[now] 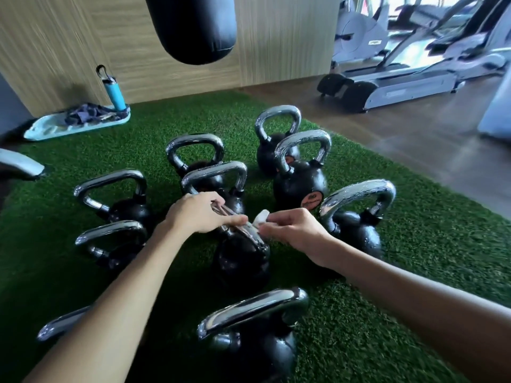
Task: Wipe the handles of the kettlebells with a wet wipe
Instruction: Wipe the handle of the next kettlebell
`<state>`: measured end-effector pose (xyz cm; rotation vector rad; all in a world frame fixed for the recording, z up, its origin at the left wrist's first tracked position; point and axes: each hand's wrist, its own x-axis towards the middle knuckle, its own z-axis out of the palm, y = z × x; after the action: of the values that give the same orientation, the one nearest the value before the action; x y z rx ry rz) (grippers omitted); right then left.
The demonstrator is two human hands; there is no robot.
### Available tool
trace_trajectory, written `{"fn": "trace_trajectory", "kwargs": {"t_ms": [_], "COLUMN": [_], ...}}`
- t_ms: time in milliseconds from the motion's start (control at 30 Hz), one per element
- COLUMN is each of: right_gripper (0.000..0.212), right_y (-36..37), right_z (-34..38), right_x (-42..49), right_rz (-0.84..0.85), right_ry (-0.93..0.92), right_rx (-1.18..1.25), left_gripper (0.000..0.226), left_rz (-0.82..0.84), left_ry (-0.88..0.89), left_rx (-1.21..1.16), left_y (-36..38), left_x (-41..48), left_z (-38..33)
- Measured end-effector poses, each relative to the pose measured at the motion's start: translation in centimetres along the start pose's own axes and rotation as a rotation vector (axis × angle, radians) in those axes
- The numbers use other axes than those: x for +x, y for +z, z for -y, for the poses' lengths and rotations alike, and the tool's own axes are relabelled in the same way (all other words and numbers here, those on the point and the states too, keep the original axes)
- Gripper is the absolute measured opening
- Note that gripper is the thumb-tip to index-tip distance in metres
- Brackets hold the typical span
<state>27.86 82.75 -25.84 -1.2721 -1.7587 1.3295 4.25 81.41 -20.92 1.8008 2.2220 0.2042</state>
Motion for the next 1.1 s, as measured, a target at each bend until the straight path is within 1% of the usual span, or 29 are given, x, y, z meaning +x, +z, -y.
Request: {"fn": "trace_trajectory", "kwargs": {"t_ms": [33, 100, 133, 200, 267, 333, 433, 567, 633, 700, 767, 900, 1000, 1100], "right_gripper": [0.041, 0.044, 0.046, 0.06, 0.066, 0.067, 0.064, 0.057, 0.056, 0.054, 0.054, 0.057, 0.055, 0.049], "right_y": [0.0, 0.7, 1.2, 1.9, 2.0, 1.9, 1.4, -0.1, -0.9, -1.3, -1.5, -1.9, -1.7, -1.5], "right_z": [0.1, 0.0, -0.1, -0.5, -0.7, -0.5, -0.1, 0.6, 1.2, 1.8, 2.0, 2.0, 1.9, 2.0], "right_x": [-0.5, -1.5, -1.8, -2.1, -2.2, -2.2, -2.0, -0.5, 0.5, 1.5, 2.3, 3.3, 3.6, 3.7], "right_rz": [0.012, -0.01, -0.05, -0.126, -0.169, -0.171, -0.175, -0.221, -0.2, -0.17, -0.152, -0.141, -0.161, -0.165], "right_ry": [-0.023, -0.11, -0.146, -0.175, -0.175, -0.187, -0.195, -0.185, -0.168, -0.16, -0.173, -0.198, -0.224, -0.231], "right_rx": [-0.077, -0.307, -0.394, -0.429, -0.402, -0.404, -0.401, -0.442, -0.447, -0.471, -0.494, -0.509, -0.535, -0.551], "left_gripper": [0.082, 0.059, 0.054, 0.052, 0.051, 0.048, 0.056, 0.053, 0.057, 0.06, 0.059, 0.057, 0.058, 0.059], "left_rz": [0.04, 0.118, 0.142, 0.144, 0.109, 0.088, -0.003, -0.221, -0.348, -0.448, -0.491, -0.516, -0.553, -0.542], "left_ry": [0.038, 0.137, 0.183, 0.239, 0.265, 0.284, 0.307, 0.25, 0.187, 0.085, -0.01, -0.15, -0.186, -0.161], "left_rx": [-0.021, -0.045, -0.063, -0.12, -0.146, -0.129, -0.128, -0.043, -0.019, -0.006, 0.013, 0.015, 0.065, 0.111], "left_y": [-0.7, -2.1, -2.5, -2.5, -1.8, -0.8, 0.4, 1.6, 2.8, 3.9, 4.4, 4.5, 5.0, 4.9], "left_x": [0.4, 1.1, 1.3, 1.5, 2.1, 2.4, 1.9, -0.2, -1.6, -2.8, -3.4, -3.8, -4.3, -4.8], "left_z": [0.8, 2.5, 3.0, 3.4, 3.9, 4.5, 5.4, 5.4, 5.1, 4.5, 3.6, 2.5, 1.8, 1.4]}}
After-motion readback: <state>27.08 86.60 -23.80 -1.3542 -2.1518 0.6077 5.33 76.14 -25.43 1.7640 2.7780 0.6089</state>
